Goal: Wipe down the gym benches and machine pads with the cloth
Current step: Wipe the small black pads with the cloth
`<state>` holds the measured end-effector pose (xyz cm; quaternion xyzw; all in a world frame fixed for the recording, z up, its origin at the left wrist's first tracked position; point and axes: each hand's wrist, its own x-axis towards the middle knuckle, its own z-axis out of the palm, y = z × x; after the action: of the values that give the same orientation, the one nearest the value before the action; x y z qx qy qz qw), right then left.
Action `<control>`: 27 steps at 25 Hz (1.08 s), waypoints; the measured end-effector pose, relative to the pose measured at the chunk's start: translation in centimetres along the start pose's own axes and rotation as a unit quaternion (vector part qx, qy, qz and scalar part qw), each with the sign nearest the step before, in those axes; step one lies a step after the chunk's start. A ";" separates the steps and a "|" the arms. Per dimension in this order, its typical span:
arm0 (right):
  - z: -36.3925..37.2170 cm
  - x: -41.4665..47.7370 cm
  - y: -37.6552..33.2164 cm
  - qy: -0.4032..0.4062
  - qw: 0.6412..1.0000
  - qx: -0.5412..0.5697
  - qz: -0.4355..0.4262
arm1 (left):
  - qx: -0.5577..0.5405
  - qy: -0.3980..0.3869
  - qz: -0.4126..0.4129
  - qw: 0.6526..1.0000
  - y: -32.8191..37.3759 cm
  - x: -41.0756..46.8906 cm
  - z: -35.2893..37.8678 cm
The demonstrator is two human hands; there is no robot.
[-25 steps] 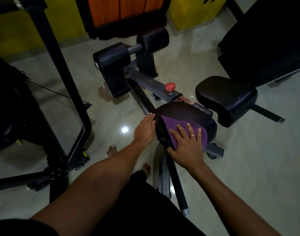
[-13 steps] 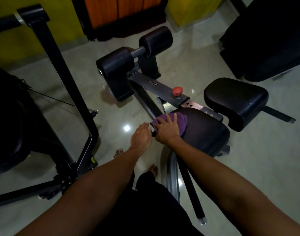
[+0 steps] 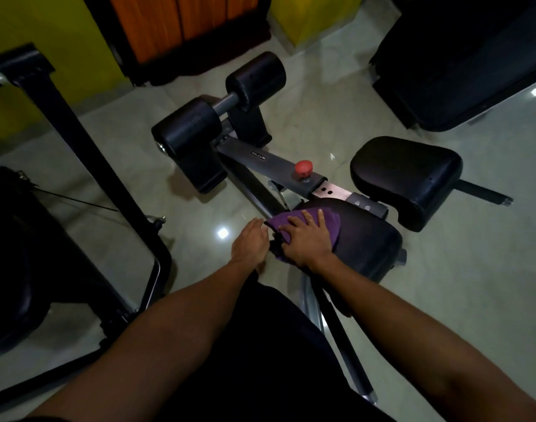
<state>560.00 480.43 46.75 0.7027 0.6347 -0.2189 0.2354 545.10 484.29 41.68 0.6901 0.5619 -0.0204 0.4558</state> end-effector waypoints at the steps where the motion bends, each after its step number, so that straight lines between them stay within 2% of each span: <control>1: -0.2 1.2 0.7 0.006 1.000 0.004 0.016 | -0.003 -0.008 -0.001 1.000 0.3 0.5 -0.1; 6: -2.0 4.9 5.6 0.034 0.991 0.065 0.110 | 0.022 -0.027 0.031 0.999 3.6 3.7 -1.6; 13: -4.6 3.7 10.8 0.164 0.946 0.219 0.172 | 0.051 -0.035 0.090 0.994 10.1 9.2 -2.1; 17: -5.2 3.8 14.0 0.271 0.921 0.220 0.174 | 0.054 -0.050 0.125 0.989 14.1 11.5 -1.2; 21: -6.7 3.4 16.6 0.362 0.893 0.171 0.204 | 0.051 -0.072 0.150 0.985 17.3 13.6 -0.1; 23: -6.6 2.9 18.0 0.324 0.905 0.140 0.239 | 0.046 -0.086 0.149 0.984 18.5 14.4 0.7; 25: -5.6 2.7 19.3 0.219 0.929 0.096 0.281 | 0.031 -0.106 0.146 0.983 19.5 15.0 1.6; 27: -4.5 2.7 19.9 0.120 0.952 0.021 0.281 | 0.010 -0.123 0.144 0.982 20.1 15.4 2.6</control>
<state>580.12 483.67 49.76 0.8788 0.4298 -0.0715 0.1944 567.99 495.24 44.06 0.7604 0.3963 -0.0447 0.5125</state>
